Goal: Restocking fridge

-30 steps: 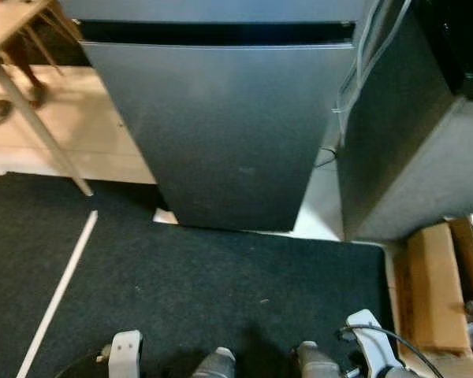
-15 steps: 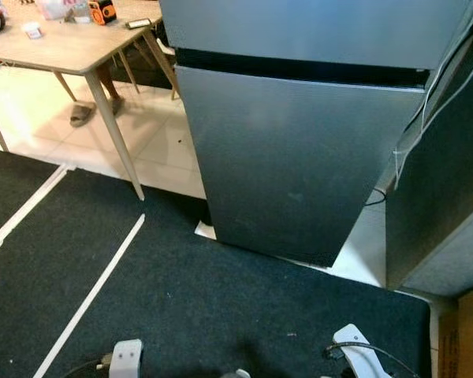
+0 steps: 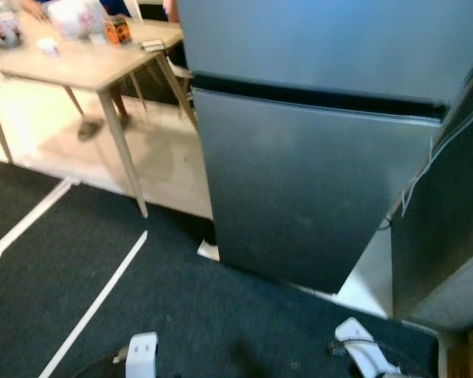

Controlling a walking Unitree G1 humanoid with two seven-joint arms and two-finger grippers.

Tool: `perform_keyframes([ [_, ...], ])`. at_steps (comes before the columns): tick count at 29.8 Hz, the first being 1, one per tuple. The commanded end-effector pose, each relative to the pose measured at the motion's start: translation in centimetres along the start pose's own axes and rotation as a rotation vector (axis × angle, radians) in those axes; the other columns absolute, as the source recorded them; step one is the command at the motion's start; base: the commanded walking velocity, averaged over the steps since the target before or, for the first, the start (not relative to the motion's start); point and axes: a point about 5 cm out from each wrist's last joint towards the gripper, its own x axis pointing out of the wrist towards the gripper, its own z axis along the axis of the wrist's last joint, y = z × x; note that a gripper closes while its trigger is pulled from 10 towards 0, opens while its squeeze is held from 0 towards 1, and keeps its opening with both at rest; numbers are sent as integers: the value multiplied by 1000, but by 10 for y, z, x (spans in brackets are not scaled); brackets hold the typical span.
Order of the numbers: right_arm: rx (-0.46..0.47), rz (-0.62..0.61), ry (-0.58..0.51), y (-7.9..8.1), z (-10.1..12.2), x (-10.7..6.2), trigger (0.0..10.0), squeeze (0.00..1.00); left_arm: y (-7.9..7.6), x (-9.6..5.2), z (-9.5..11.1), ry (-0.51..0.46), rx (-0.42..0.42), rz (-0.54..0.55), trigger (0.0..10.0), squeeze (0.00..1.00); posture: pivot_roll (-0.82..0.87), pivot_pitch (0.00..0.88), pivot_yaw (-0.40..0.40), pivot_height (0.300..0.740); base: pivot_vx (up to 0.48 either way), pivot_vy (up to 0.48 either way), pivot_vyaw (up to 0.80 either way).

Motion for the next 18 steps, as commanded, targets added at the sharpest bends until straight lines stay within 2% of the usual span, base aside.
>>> perform_keyframes([
  [1,-1,6,-10,3,2,1,10000,0,0,-1,-5,16,-19,3,10000,0,-17,2,-5,740,0,0,681],
  [5,-15,21,-11,9,1,2,10000,0,-2,-3,-12,28,-22,-13,10000,0,-17,0,-2,740,0,0,681],
  [7,-9,33,6,14,-6,2,10000,0,1,-5,-18,53,-23,-4,10000,0,-10,0,9,740,0,0,675],
  [18,11,38,24,20,-15,2,10000,0,4,-4,-12,39,-34,-1,10000,0,-9,4,29,740,0,0,676],
])
